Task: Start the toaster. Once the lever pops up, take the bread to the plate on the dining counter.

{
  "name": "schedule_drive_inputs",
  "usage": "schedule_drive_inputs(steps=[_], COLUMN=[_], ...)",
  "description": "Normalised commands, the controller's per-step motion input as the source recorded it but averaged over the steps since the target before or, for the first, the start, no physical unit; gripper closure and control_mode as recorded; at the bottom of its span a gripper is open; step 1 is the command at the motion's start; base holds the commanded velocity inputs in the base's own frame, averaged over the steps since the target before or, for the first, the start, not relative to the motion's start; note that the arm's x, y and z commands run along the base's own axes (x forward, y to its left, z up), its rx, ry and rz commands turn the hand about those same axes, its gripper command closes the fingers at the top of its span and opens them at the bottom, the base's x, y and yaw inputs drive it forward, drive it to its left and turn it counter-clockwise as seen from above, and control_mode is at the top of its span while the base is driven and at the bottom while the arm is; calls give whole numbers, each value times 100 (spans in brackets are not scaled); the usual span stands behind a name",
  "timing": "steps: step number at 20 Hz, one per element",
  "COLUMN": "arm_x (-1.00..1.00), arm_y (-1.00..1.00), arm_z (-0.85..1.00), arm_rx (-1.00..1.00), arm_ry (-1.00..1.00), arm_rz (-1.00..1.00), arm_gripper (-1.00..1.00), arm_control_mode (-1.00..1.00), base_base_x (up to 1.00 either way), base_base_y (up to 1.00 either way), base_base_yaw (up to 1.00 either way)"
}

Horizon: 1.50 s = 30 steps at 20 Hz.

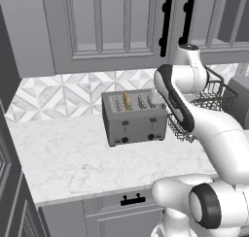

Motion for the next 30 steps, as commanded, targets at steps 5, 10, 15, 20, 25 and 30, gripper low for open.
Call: schedule_drive_inputs(steps=[5, 10, 15, 20, 25, 30], arm_x=[0, 0, 0, 5, 10, 23], arm_y=[34, 72, 74, 53, 29, 1], arm_z=[0, 0, -5, -19, -20, -36], arm_rx=[0, 0, 0, -1, 0, 0], arm_ry=[0, 0, 0, -1, -2, -2], arm_rz=[0, -1, -4, -5, -2, 0], arm_gripper=[-100, -100, -100, 100, 100, 100], arm_control_mode=[-100, -100, -100, -100, -100, -100], base_base_x=[0, 0, 0, 0, 0, 0], base_base_y=[0, 0, 0, 0, 0, 0], base_base_yaw=[0, 0, 0, 0, 0, 0])
